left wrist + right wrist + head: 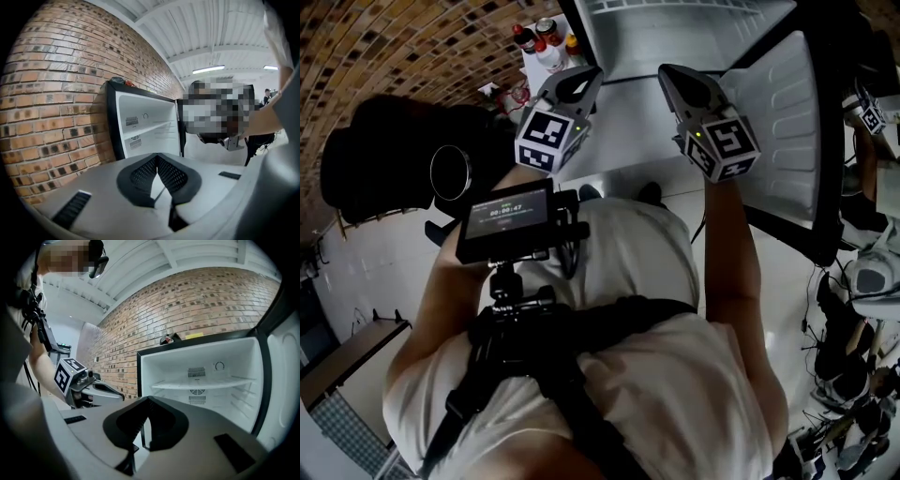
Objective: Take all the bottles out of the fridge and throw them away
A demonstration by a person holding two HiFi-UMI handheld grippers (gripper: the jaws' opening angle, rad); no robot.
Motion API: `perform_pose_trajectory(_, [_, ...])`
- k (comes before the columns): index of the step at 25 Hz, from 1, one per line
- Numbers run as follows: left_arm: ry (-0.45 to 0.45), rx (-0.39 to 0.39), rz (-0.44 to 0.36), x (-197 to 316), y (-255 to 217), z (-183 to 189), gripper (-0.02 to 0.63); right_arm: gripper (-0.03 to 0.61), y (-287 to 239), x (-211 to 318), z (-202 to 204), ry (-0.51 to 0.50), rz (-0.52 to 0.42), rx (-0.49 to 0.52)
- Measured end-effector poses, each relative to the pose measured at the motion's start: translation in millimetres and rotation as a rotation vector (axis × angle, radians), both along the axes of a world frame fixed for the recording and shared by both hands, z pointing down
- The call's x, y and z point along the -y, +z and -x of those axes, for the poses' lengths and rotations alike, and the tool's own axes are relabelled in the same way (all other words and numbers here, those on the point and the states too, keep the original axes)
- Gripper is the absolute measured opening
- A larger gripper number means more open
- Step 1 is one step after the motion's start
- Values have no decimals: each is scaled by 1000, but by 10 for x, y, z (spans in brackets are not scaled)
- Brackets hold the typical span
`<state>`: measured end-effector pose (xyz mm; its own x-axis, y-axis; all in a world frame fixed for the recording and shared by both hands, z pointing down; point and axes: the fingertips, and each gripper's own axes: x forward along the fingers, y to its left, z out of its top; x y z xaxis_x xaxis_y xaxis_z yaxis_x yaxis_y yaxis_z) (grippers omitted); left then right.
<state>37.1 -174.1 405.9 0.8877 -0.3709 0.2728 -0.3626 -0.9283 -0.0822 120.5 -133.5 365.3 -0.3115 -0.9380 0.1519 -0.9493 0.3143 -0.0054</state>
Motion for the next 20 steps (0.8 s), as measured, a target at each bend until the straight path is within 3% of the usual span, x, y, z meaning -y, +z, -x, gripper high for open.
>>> perform_pose_trajectory(20, [-16,9,4,34,84,58,11,3,64,31,111,-26,5,18])
